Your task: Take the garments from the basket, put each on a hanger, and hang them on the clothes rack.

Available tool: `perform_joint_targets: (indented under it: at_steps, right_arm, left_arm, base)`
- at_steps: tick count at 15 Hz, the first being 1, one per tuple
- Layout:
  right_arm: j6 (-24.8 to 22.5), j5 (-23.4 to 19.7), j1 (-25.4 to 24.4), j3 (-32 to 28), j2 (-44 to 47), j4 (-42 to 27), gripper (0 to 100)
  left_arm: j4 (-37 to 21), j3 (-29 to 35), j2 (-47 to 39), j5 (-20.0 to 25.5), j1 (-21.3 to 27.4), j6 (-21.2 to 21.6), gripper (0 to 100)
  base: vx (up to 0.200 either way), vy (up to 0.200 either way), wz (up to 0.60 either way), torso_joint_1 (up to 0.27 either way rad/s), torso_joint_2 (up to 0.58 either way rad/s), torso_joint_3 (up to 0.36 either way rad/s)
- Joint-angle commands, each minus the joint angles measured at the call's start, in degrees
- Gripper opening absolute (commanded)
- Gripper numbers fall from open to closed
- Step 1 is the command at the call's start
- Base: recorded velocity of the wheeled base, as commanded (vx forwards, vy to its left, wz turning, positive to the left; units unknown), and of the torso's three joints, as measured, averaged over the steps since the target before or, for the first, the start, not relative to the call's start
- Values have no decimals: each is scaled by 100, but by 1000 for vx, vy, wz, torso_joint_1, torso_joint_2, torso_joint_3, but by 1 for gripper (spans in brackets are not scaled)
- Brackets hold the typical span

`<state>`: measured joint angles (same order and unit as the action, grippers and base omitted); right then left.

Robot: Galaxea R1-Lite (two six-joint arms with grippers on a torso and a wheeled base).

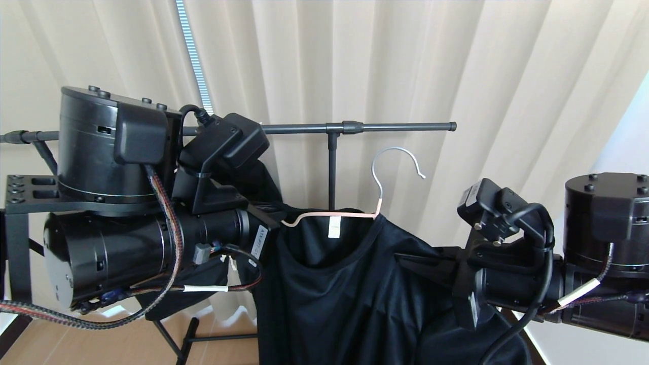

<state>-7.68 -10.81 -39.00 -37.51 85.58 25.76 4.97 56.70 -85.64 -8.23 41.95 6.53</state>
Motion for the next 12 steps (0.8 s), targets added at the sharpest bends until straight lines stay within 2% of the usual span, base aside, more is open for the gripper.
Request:
perform_joint_targets:
  at_steps: [1, 3, 4, 5, 8, 12]
  right_arm:
    - [3, 35, -161, 7, 231, 26, 0]
    - [3, 176, -205, 16, 337, 26, 0]
    - [12, 580, -293, 51, 556, 342, 0]
    - [3, 659, -301, 130, 644, 597, 0]
    - [3, 756, -363, 341, 855, 1309, 0]
    - [65, 879, -424, 455, 1110, 1907, 0]
  left_arm:
    - [4, 43, 3, -3, 156, -21, 0]
    - [4, 52, 3, -3, 235, -29, 0]
    - [-14, 157, -5, -3, 349, -47, 0]
    - [-14, 184, -5, -3, 376, -47, 0]
    - [-23, 359, -41, -3, 499, -346, 0]
    - [-32, 482, -111, -12, 578, -566, 0]
  base:
    - [0, 0, 0, 0, 0, 0]
    - [0, 0, 0, 0, 0, 0]
    - [0, 0, 0, 0, 0, 0]
    - [0, 0, 0, 0, 0, 0]
    - [0, 0, 0, 0, 0, 0]
    - [0, 0, 0, 0, 0, 0]
